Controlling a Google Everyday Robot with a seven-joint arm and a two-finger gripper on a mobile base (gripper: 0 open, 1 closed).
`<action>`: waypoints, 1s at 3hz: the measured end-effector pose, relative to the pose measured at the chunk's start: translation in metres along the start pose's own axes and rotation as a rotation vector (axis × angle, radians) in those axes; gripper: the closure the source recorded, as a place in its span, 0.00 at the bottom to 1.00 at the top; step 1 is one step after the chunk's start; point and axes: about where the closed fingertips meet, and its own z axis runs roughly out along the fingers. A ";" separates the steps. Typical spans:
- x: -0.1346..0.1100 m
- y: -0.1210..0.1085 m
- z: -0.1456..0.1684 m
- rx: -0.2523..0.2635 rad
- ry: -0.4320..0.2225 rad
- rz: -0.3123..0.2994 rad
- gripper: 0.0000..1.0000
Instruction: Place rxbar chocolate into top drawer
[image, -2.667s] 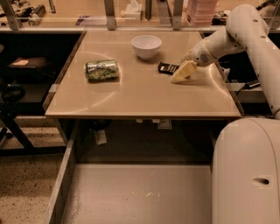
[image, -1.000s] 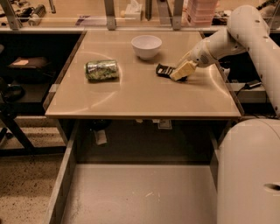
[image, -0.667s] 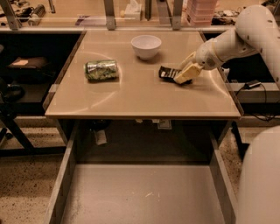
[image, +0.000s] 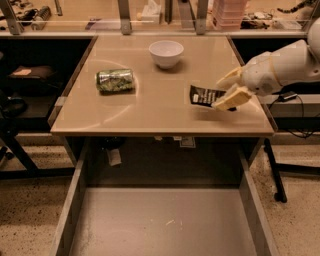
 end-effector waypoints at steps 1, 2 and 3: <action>0.020 0.051 -0.015 0.018 0.010 -0.044 1.00; 0.042 0.079 -0.003 -0.029 0.027 -0.014 1.00; 0.042 0.083 -0.004 -0.034 0.029 -0.017 1.00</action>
Offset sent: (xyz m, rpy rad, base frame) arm -0.0461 -0.0118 -0.0147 -0.0223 -0.0408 0.0116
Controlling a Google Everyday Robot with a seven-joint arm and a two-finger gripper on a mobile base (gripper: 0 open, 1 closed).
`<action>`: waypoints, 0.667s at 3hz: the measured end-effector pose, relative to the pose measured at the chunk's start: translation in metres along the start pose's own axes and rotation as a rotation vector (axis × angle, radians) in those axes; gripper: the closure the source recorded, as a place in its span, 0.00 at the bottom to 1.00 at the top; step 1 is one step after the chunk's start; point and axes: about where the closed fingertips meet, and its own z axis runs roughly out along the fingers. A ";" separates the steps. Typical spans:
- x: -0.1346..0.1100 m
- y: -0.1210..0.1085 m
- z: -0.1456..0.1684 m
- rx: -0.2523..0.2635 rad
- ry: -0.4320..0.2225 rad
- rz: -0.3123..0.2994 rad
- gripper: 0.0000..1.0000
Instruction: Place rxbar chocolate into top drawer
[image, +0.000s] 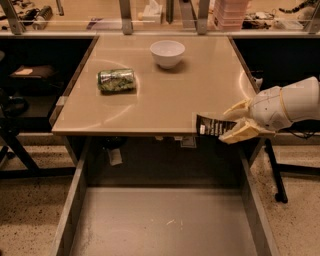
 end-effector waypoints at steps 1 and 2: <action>-0.005 0.040 -0.005 -0.036 -0.004 -0.024 1.00; -0.007 0.099 0.001 -0.096 -0.021 -0.039 1.00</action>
Offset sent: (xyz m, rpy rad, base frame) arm -0.1695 0.0449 -0.0574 0.0121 0.0955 0.1685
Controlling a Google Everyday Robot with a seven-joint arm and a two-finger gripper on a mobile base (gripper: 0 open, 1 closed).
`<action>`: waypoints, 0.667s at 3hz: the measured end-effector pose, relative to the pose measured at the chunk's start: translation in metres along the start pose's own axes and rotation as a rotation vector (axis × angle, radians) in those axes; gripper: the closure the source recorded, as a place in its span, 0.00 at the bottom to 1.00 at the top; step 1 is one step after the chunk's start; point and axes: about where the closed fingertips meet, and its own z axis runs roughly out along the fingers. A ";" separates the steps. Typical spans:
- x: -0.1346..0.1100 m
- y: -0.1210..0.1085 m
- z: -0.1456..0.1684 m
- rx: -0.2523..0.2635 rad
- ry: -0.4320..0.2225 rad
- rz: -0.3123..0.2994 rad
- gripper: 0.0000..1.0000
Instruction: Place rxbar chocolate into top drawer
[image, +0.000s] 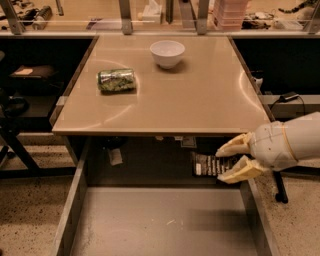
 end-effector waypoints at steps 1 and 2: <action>0.016 0.038 0.042 -0.050 0.017 -0.026 1.00; 0.046 0.043 0.095 -0.013 0.025 -0.003 1.00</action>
Offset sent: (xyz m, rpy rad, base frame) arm -0.0081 0.0556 -0.1760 -0.0183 0.0296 -0.0161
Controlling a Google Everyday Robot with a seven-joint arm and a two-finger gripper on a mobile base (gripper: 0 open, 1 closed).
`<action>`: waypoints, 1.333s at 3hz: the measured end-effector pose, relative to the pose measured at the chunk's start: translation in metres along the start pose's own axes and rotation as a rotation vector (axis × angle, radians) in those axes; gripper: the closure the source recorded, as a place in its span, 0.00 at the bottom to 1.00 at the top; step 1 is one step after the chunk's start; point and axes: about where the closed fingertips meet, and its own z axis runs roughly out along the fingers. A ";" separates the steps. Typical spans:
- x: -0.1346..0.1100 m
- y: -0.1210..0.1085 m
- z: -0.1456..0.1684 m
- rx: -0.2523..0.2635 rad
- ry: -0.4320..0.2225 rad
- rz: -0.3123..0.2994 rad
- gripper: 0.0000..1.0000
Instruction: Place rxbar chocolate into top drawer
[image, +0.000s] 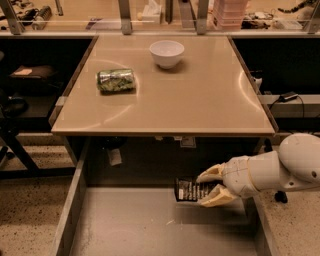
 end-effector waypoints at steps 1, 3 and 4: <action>0.000 0.000 0.000 0.000 0.000 0.000 1.00; 0.030 0.001 0.049 0.059 -0.063 0.106 1.00; 0.046 0.005 0.079 0.108 -0.081 0.163 1.00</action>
Offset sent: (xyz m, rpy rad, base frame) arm 0.0288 0.0209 -0.0994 0.1632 0.0572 -0.1518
